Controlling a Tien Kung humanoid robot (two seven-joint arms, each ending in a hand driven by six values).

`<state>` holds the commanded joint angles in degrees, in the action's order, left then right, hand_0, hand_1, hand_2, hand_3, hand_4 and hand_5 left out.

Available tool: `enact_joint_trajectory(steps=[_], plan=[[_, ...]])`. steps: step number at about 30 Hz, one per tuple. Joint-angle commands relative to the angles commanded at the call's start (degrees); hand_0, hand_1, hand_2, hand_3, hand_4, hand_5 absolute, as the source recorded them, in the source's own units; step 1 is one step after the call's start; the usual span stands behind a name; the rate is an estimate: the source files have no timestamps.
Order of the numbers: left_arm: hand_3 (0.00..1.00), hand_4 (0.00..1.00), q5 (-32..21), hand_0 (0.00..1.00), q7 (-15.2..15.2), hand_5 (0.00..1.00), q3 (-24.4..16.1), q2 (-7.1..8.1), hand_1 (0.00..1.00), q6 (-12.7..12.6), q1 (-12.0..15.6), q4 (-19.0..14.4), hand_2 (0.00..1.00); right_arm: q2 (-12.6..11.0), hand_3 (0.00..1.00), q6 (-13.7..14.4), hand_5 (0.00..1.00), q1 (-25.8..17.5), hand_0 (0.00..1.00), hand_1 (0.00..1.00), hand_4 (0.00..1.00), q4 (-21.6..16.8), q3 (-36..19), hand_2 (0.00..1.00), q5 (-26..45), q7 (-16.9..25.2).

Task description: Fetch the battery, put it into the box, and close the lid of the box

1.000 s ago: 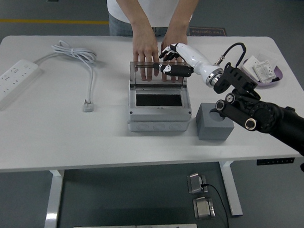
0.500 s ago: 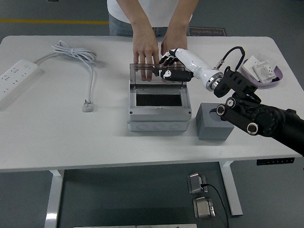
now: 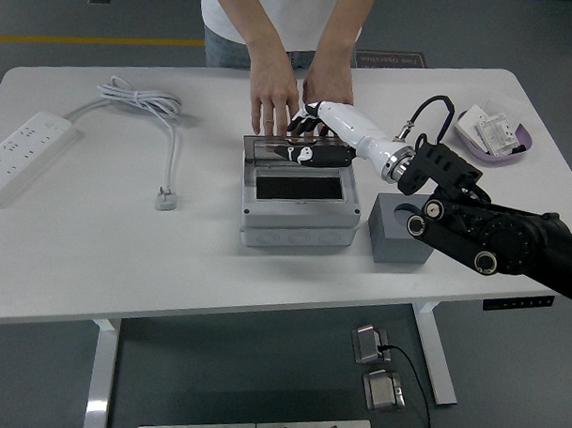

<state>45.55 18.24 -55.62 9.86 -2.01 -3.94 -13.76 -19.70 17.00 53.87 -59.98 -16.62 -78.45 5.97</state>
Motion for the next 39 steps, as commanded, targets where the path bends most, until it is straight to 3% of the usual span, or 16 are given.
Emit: enact_joint_trajectory(steps=[10, 26, 33, 39], plan=[[0.621, 0.624, -0.2, 0.662, -0.1, 0.208, 0.1, -0.11, 0.729, 0.0, 0.1, 0.0, 0.692, -1.9, 0.651, -0.4, 0.732, -2.5, 0.446, 0.651, 0.869, -4.4, -0.7, 0.635, -1.8, -1.5], [0.622, 0.624, 0.3, 0.66, 0.1, 0.207, -0.3, -0.15, 0.729, 0.0, 0.2, 0.0, 0.692, -2.0, 0.654, -0.6, 0.727, -4.5, 0.423, 0.646, 0.865, -4.8, -1.1, 0.626, -1.8, -1.9], [0.622, 0.624, 0.5, 0.661, 0.1, 0.207, -0.4, -0.08, 0.729, 0.0, 0.2, 0.0, 0.692, -3.1, 0.654, -1.0, 0.726, -4.9, 0.417, 0.647, 0.863, -6.0, -3.9, 0.625, -3.2, -2.3], [0.622, 0.624, 0.5, 0.66, 0.2, 0.206, -0.5, -0.12, 0.729, 0.0, 0.2, 0.0, 0.693, -4.8, 0.653, -2.2, 0.725, -7.1, 0.416, 0.647, 0.863, -8.7, -9.8, 0.623, -7.9, -4.4]])
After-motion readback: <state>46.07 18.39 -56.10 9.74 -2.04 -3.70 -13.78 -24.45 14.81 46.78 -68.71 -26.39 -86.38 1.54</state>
